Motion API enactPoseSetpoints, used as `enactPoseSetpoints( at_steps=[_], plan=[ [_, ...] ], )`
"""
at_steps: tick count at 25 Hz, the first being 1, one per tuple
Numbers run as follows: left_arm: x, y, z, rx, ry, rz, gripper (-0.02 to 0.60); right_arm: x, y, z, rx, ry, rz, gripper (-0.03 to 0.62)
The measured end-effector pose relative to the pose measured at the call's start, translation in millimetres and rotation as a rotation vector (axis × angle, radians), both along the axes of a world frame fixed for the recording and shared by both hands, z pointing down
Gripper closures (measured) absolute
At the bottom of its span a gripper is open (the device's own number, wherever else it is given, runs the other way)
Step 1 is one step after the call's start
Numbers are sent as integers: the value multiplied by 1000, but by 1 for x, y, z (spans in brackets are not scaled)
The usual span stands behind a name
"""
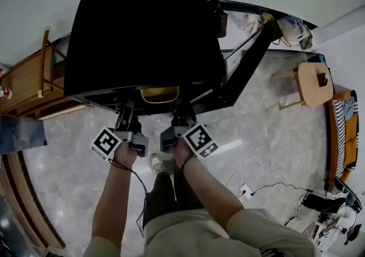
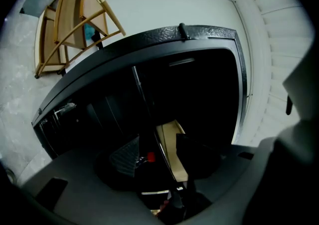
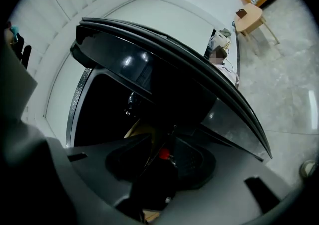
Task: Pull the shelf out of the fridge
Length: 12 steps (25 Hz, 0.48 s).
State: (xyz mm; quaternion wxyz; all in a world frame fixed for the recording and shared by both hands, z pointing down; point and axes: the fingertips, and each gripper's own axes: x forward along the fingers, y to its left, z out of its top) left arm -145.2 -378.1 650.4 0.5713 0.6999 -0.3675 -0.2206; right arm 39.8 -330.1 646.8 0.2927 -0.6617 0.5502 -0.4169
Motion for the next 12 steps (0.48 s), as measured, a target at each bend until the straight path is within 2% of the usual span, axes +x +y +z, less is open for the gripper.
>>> enactPoseSetpoints(
  at_steps=[5, 12],
  plan=[
    [7, -13, 4, -7, 78, -5, 370, 3, -10, 8, 22, -55, 59, 520],
    [9, -30, 7, -13, 151, -20, 386, 7, -27, 8, 71, -100, 87, 523]
  ],
)
